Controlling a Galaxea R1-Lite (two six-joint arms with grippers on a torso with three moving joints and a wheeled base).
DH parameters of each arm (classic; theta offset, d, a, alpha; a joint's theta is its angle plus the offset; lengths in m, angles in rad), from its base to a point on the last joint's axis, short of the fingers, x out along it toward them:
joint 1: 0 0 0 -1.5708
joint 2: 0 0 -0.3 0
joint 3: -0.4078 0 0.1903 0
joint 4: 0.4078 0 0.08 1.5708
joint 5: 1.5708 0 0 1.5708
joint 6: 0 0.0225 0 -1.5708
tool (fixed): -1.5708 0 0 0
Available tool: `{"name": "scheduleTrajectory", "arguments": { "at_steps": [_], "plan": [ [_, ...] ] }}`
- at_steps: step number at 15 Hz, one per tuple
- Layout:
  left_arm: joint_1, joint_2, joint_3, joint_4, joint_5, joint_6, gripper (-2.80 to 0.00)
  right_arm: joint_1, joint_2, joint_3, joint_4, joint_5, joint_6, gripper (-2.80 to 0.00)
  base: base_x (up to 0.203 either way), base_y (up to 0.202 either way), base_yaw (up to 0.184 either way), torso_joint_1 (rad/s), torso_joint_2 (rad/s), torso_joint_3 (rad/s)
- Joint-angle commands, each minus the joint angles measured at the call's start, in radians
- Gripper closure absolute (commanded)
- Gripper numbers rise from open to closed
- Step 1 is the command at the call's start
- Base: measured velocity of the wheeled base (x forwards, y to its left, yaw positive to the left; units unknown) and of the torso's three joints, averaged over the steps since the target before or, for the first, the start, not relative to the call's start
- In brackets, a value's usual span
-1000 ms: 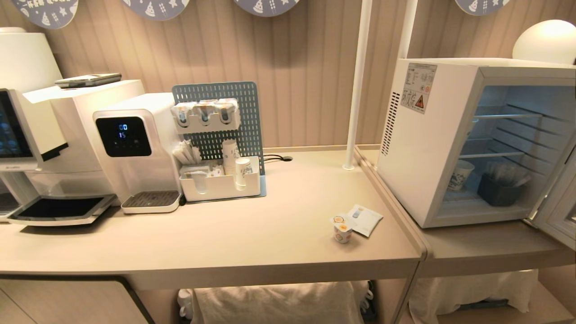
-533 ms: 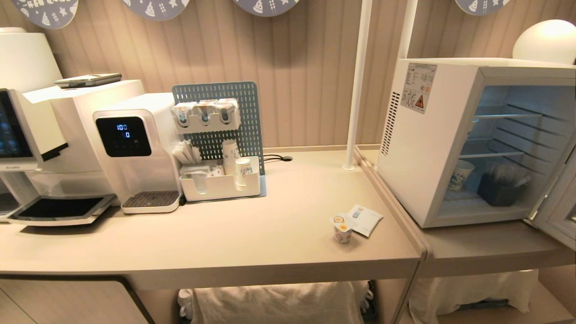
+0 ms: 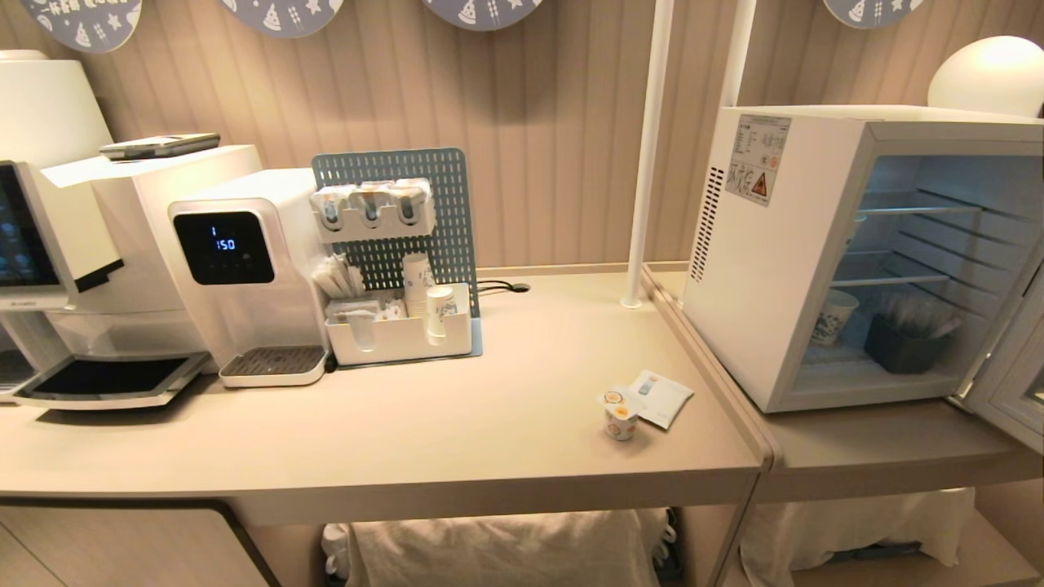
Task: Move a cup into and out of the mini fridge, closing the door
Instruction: Put the yoghurt in the freezer
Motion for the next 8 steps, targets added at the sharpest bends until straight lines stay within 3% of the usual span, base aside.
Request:
{"name": "scheduleTrajectory", "arguments": {
  "at_steps": [1,4,8],
  "plan": [
    [0.000,0.000,0.002,0.000,0.000,0.000,0.00,0.005,0.244,-0.073,0.028,0.069,0.023,0.00,0.000,0.000,0.000,0.000,0.00,0.000],
    [0.000,0.000,0.002,0.000,0.000,0.000,0.00,0.009,0.554,-0.024,-0.029,0.236,0.063,0.00,0.000,0.000,0.000,0.000,0.00,0.000],
    [0.000,0.000,0.002,0.000,0.000,0.000,0.00,0.013,1.015,0.059,-0.329,0.357,0.075,0.00,0.000,0.000,0.000,0.000,0.00,0.000]
  ]
}}
